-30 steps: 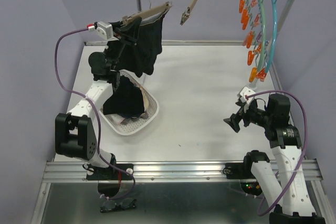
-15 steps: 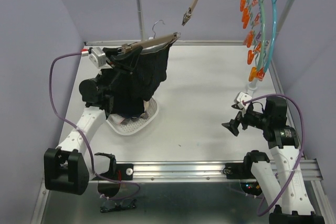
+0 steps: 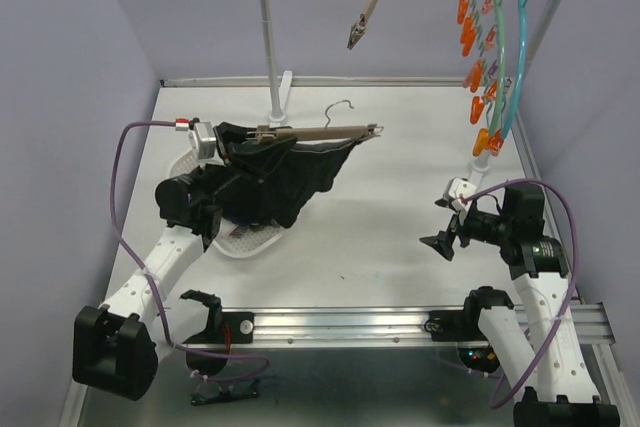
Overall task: Remove the underwear clipped to the hanger
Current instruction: Remove the underwear from the hanger.
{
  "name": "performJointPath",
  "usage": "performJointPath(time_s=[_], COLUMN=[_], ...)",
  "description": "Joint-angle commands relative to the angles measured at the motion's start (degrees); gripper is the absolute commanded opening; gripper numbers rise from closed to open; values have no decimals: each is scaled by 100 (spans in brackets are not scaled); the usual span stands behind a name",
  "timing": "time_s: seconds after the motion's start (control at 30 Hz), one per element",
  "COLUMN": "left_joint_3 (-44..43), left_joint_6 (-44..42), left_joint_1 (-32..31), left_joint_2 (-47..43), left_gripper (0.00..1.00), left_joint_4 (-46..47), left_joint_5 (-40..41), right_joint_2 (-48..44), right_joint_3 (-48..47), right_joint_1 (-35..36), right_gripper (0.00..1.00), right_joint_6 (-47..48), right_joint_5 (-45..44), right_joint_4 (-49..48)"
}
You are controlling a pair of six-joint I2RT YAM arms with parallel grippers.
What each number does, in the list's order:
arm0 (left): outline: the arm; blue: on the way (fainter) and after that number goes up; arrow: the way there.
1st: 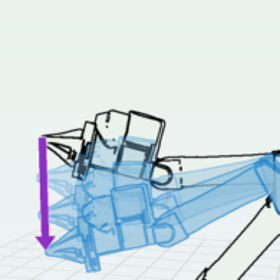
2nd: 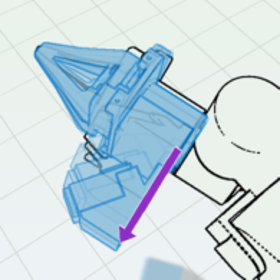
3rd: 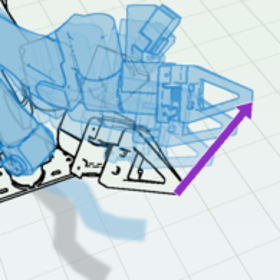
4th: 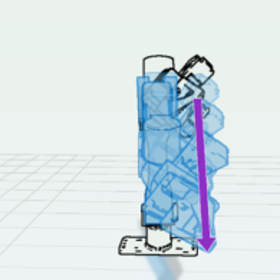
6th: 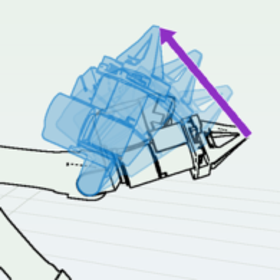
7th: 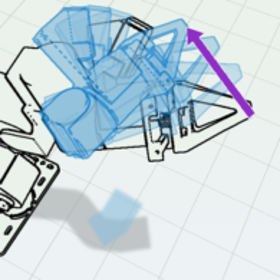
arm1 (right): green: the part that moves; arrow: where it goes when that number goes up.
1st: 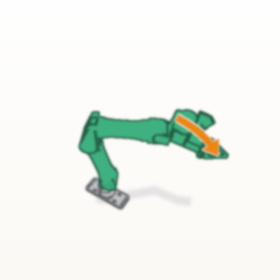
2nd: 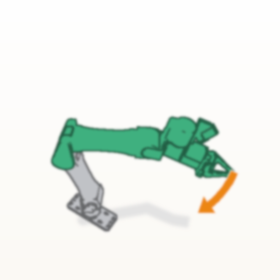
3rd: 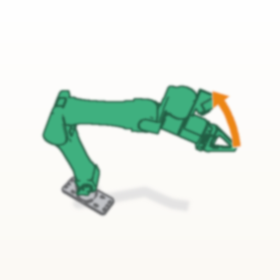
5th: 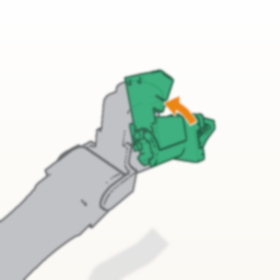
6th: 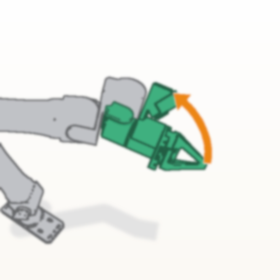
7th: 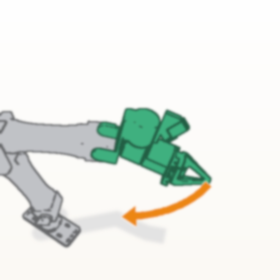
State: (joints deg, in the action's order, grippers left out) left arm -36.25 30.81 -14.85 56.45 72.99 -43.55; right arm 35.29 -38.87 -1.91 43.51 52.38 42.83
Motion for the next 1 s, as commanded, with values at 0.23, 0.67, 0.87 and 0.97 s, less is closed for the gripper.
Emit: performJointPath(time_s=[0.23, 0.67, 0.87, 0.97], left_joint_3=[4, 294, 347, 329], left_joint_6=[-242, -365, -400, -382], left_joint_1=[-1423, -2259, -2285, -2303], left_joint_2=[288, 552, 517, 543], left_gripper=[0, 0, 0, 0], left_joint_4=[57, -57, -66, -66], left_joint_5=[-58, 48, -39, -171], right_joint_2=[356, 540, 514, 488], right_joint_3=[-1613, -2345, -1712, -1615], right_joint_1=[-28, -37, -37, -37], right_gripper=[100, 100, 100, 100], right_joint_6=[1202, 1635, 1705, 1661], right_joint_5=[782, 1125, 1521, 1460], right_joint_4=[1294, 2230, 2160, 2037])
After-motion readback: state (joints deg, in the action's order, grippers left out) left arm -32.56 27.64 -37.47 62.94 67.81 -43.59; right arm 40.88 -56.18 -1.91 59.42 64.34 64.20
